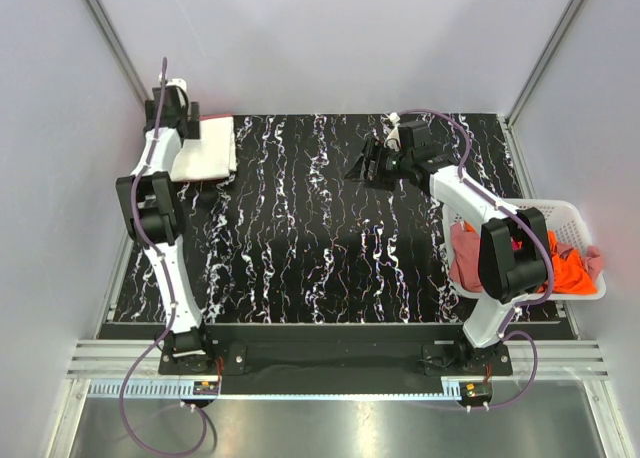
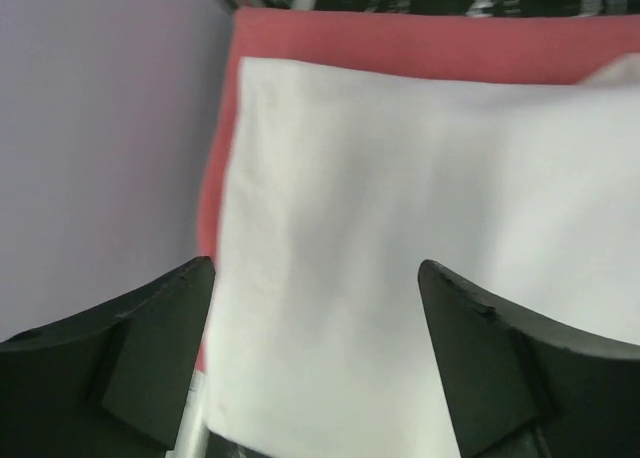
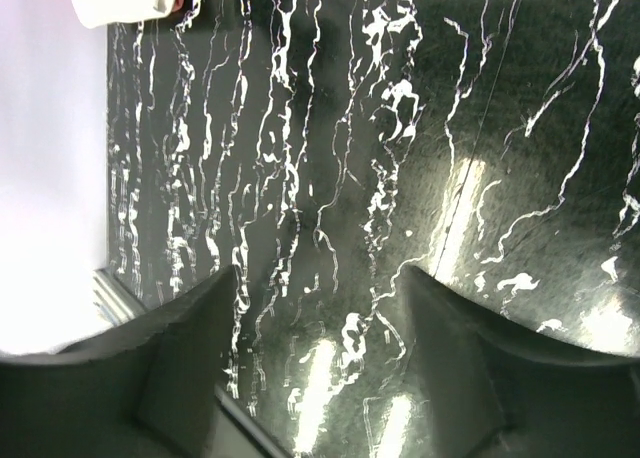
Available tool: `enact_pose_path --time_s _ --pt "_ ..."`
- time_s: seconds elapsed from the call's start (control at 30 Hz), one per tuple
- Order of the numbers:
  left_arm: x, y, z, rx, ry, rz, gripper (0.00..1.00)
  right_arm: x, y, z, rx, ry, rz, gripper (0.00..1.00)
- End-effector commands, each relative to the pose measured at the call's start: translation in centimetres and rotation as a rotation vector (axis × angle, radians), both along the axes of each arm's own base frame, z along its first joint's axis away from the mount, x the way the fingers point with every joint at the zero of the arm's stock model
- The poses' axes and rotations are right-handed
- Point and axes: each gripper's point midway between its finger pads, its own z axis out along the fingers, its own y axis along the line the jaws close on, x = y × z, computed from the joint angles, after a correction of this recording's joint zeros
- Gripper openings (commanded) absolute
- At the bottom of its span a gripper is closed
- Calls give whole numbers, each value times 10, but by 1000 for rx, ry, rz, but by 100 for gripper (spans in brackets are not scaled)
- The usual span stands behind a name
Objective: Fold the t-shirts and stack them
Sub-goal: Neatly place the folded tshirt to the corner, then reset both grippers
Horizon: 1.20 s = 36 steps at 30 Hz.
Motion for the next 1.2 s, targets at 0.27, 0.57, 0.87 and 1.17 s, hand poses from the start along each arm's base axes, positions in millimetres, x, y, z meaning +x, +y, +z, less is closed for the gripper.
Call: enact_pose_path --time_s 0.27,0.57,0.87,1.17 --pt "-127 -294 156 -648 -109 -650 99 -34 -29 92 29 -131 -93 100" --pt "-300 -379 178 -713 -68 -922 99 -93 -67 124 9 -173 -201 100" --pt "-349 -367 177 -741 -137 -926 99 -123 -91 153 35 -281 -292 100" --pt "-352 -371 197 -761 -175 -961 99 -123 -96 150 19 -279 -313 100"
